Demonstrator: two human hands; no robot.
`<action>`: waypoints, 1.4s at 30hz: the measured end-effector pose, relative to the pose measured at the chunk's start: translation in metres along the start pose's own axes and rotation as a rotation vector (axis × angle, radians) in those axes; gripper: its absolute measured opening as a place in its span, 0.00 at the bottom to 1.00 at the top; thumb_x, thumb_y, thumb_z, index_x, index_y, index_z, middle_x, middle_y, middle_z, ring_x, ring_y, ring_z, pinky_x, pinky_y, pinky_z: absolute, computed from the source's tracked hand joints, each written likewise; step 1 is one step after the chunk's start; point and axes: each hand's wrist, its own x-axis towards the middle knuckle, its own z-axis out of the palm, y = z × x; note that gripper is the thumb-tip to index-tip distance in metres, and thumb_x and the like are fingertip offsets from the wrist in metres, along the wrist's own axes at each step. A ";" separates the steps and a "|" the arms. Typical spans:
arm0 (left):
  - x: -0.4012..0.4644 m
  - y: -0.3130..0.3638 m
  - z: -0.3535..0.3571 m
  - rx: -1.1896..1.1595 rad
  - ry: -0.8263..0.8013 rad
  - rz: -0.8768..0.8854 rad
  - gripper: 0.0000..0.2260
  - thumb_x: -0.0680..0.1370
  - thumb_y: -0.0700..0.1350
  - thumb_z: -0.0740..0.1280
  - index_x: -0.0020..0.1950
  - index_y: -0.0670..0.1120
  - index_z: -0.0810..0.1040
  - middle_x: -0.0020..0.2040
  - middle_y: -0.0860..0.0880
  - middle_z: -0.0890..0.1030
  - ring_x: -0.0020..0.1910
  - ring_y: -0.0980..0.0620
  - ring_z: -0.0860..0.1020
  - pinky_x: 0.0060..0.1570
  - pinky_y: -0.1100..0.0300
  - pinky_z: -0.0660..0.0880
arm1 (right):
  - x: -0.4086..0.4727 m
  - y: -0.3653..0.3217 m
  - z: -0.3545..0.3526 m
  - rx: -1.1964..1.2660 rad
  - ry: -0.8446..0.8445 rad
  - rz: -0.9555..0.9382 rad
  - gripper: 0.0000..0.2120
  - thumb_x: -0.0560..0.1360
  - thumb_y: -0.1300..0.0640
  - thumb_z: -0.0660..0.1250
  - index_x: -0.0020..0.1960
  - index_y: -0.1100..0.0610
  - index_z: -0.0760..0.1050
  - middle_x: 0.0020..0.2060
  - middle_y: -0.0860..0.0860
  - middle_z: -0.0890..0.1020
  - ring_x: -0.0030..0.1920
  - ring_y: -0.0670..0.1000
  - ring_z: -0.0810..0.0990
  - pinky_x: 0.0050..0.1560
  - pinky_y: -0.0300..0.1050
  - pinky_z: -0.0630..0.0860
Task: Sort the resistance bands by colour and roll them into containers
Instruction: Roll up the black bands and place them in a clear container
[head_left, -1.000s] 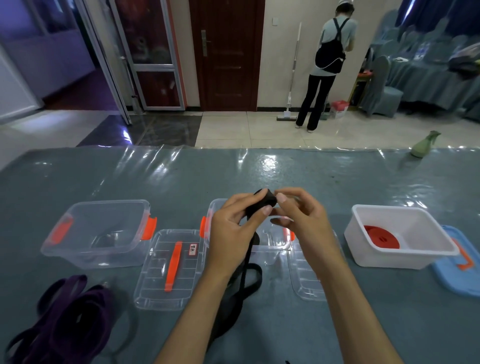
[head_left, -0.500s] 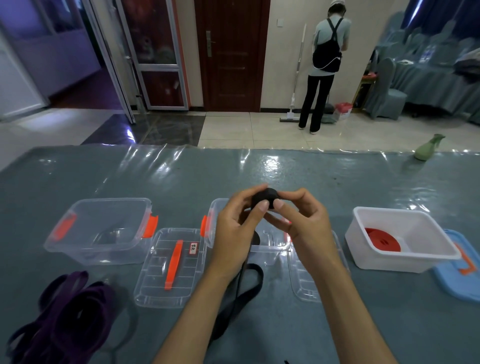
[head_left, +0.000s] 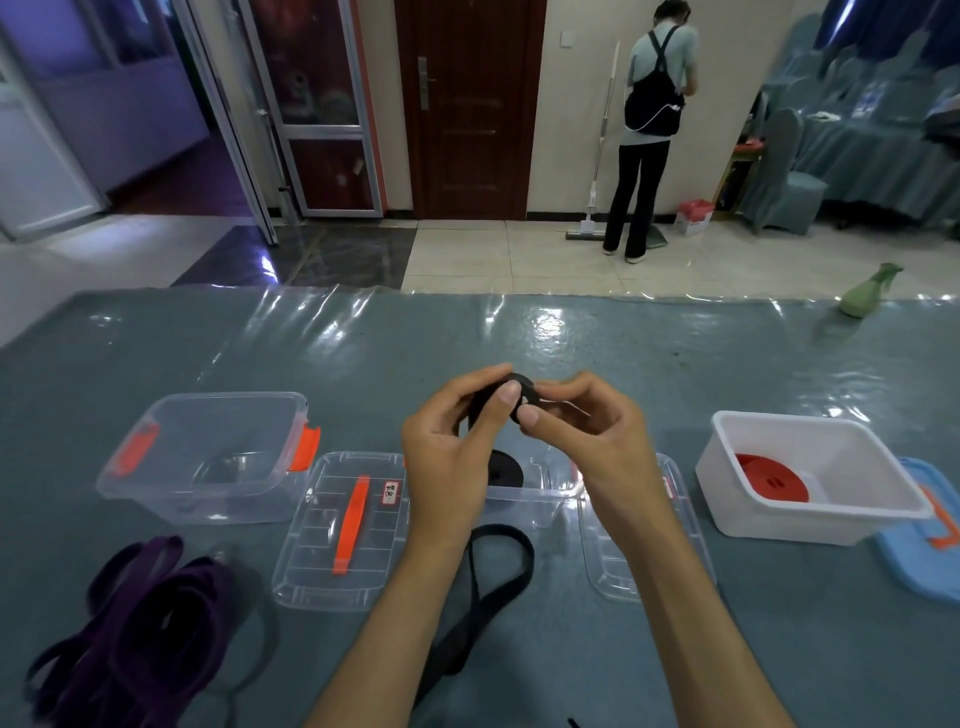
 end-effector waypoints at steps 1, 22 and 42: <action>-0.002 0.000 0.002 -0.020 0.007 -0.012 0.08 0.77 0.38 0.76 0.56 0.45 0.85 0.54 0.48 0.88 0.58 0.48 0.85 0.61 0.55 0.81 | 0.000 -0.001 -0.002 0.010 -0.005 0.014 0.11 0.71 0.65 0.78 0.50 0.67 0.79 0.51 0.58 0.88 0.54 0.60 0.87 0.63 0.63 0.81; -0.013 0.000 0.012 0.074 -0.132 -0.024 0.13 0.79 0.39 0.74 0.64 0.45 0.83 0.58 0.50 0.87 0.61 0.51 0.85 0.61 0.56 0.81 | 0.002 -0.008 -0.011 -0.007 0.134 -0.135 0.11 0.73 0.61 0.77 0.55 0.61 0.82 0.50 0.57 0.88 0.53 0.59 0.87 0.59 0.57 0.83; 0.001 0.008 0.014 0.142 -0.100 0.045 0.08 0.80 0.43 0.72 0.59 0.48 0.86 0.58 0.52 0.85 0.60 0.52 0.84 0.61 0.57 0.81 | 0.006 -0.012 -0.020 -0.043 0.027 -0.101 0.15 0.73 0.58 0.77 0.56 0.63 0.80 0.50 0.59 0.88 0.54 0.60 0.87 0.60 0.62 0.82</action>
